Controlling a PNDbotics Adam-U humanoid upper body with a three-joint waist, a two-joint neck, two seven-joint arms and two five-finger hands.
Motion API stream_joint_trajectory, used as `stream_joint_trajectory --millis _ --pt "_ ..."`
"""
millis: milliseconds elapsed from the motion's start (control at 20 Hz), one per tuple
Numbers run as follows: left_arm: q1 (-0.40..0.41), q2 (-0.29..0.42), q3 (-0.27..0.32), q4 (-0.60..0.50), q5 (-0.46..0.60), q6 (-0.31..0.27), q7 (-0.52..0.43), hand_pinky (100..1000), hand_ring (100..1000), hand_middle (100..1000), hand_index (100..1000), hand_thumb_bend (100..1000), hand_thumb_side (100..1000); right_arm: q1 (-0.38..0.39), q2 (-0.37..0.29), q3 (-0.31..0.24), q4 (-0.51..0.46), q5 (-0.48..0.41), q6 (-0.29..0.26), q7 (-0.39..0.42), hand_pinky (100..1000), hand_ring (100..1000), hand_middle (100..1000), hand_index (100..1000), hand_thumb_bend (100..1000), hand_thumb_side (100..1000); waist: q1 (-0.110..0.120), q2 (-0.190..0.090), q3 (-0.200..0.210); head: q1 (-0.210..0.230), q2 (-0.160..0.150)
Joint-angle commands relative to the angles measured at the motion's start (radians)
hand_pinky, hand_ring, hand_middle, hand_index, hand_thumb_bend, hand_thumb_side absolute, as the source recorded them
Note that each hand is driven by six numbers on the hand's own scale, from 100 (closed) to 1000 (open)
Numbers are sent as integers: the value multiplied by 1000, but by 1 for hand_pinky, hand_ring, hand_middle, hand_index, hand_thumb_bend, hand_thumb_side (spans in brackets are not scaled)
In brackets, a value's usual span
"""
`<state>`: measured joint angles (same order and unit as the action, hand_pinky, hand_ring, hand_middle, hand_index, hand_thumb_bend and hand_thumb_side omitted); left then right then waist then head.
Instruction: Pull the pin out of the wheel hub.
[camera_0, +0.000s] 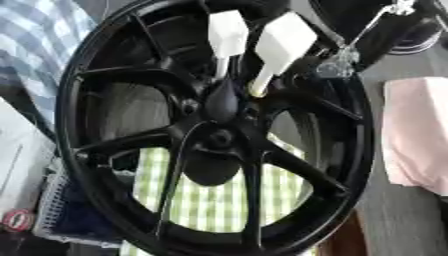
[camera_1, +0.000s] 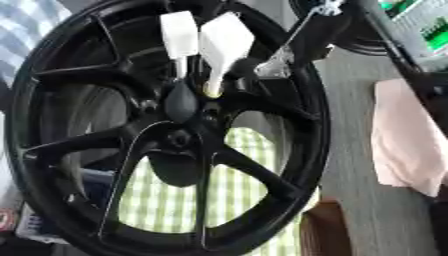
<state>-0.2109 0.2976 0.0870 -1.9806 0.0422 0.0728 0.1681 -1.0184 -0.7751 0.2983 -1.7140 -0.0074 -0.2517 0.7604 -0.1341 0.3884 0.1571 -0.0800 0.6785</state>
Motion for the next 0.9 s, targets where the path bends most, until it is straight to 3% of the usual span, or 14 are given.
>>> stream_joint_trajectory --millis 50,300,600,900 --pt "0 12 12 -19 -5 3 3 815 644 636 793 100 744 16 -76 -61 -43 -53 14 -33 841 720 376 498 100 100 15 -33 -10 11 7" --pt "5 6 23 -19 -6 0 15 816 644 637 794 100 738 126 -179 -173 -84 -125 33 -105 844 728 385 510 100 100 42 -38 -46 41 9" --pt "7 -5 31 -19 -6 -2 25 817 643 637 795 100 734 275 -275 -321 -57 -206 61 -197 841 715 401 528 100 100 79 -46 -95 77 11" --pt "4 -12 43 -19 -6 -6 36 818 643 637 795 100 728 423 -292 -423 -26 -159 100 -288 835 713 414 539 100 100 109 -46 -133 109 9"
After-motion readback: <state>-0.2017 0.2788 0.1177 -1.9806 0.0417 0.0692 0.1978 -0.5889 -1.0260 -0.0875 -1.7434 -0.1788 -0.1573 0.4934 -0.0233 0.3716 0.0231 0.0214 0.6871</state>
